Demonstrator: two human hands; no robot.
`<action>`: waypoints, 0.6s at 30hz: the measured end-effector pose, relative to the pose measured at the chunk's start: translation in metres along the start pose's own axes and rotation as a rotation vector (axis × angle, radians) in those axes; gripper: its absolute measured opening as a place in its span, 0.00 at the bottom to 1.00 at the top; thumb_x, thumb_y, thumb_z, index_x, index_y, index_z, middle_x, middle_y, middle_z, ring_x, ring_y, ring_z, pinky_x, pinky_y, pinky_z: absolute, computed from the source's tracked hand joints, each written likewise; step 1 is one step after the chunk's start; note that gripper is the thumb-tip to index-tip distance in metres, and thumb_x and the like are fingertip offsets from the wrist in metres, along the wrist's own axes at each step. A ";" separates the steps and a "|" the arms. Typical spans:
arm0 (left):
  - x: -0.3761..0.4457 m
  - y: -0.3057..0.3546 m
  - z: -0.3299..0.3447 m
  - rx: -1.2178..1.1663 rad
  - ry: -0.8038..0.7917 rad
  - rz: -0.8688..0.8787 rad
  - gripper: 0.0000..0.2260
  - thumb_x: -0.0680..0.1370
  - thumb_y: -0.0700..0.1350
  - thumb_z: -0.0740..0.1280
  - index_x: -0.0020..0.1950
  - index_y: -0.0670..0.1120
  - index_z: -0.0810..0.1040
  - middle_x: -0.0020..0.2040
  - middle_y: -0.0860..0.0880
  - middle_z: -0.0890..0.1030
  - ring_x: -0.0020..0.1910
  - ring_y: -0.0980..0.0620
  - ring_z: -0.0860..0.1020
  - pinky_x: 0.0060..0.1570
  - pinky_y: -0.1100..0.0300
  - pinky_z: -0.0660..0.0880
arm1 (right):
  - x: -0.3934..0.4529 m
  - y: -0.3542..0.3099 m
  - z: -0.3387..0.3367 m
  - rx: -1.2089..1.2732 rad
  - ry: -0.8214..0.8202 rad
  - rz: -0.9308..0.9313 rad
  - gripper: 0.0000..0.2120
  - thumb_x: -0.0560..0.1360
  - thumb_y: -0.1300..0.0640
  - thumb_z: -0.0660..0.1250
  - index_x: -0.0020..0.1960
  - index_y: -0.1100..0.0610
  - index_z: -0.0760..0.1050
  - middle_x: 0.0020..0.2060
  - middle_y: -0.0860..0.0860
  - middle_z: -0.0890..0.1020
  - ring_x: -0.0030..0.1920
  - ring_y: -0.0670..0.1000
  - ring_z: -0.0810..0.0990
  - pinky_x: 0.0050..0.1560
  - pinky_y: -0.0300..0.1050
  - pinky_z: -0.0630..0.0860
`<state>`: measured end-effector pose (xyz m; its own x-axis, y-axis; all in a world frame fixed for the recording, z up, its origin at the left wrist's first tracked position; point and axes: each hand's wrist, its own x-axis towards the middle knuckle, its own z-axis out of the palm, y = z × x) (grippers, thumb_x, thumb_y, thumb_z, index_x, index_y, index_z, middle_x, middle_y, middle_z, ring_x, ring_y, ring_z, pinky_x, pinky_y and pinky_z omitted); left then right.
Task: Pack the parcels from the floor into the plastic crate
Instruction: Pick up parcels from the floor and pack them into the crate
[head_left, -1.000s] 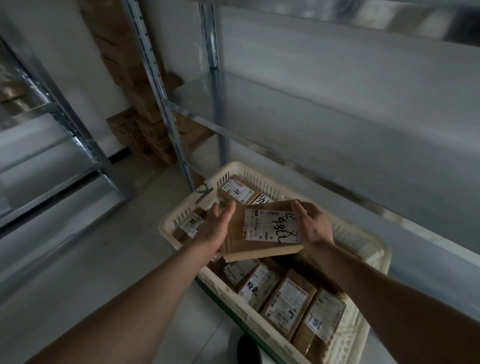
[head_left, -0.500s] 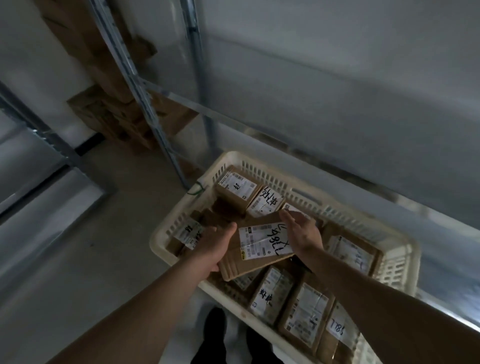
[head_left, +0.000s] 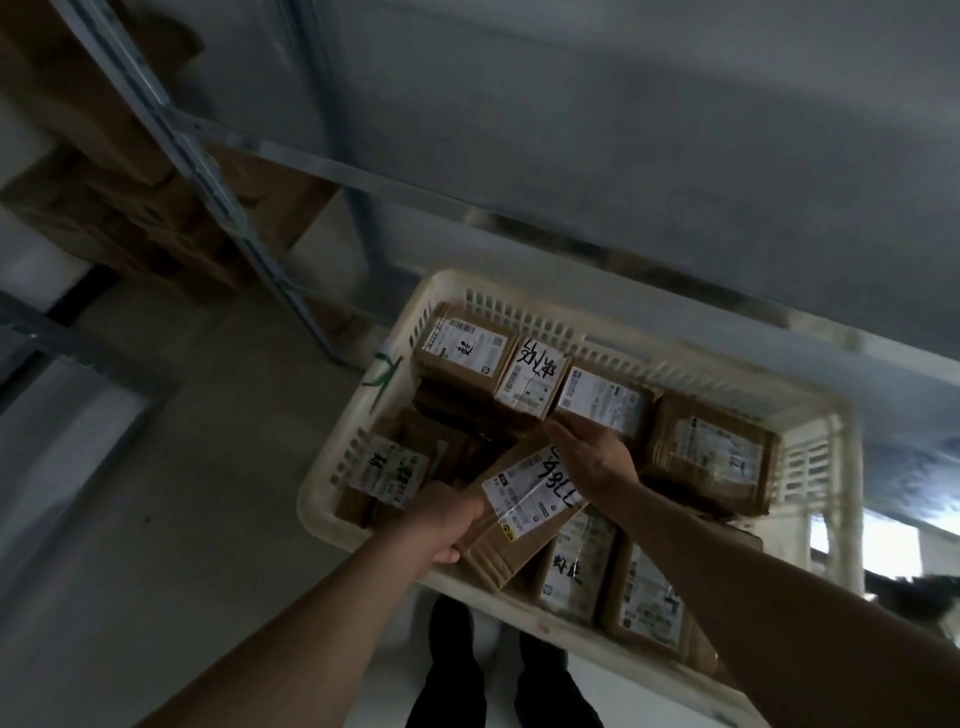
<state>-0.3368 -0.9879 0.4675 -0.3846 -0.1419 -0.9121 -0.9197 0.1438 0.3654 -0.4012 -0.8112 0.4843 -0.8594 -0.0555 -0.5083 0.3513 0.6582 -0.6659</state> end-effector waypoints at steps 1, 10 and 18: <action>0.002 0.000 -0.001 0.020 -0.004 0.007 0.13 0.77 0.46 0.65 0.61 0.44 0.74 0.54 0.45 0.80 0.52 0.47 0.79 0.50 0.54 0.80 | 0.001 -0.001 0.002 -0.003 -0.002 -0.001 0.13 0.81 0.42 0.59 0.54 0.48 0.78 0.43 0.49 0.83 0.43 0.51 0.83 0.50 0.53 0.82; 0.015 -0.001 -0.005 0.127 0.014 0.042 0.03 0.77 0.46 0.65 0.45 0.47 0.74 0.49 0.45 0.79 0.53 0.46 0.79 0.50 0.53 0.78 | 0.012 -0.004 0.011 -0.013 -0.011 0.008 0.11 0.69 0.40 0.60 0.43 0.46 0.74 0.41 0.50 0.83 0.42 0.54 0.83 0.47 0.57 0.82; 0.006 0.006 -0.023 0.264 -0.013 -0.022 0.15 0.78 0.50 0.64 0.60 0.42 0.75 0.46 0.45 0.80 0.42 0.48 0.81 0.36 0.59 0.79 | 0.018 -0.016 0.019 0.074 -0.056 -0.012 0.06 0.79 0.56 0.64 0.50 0.56 0.79 0.41 0.55 0.84 0.41 0.55 0.84 0.45 0.52 0.82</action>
<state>-0.3466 -1.0108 0.4684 -0.3616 -0.1354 -0.9225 -0.8747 0.3919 0.2853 -0.4153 -0.8366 0.4757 -0.8423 -0.1060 -0.5285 0.3696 0.6001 -0.7094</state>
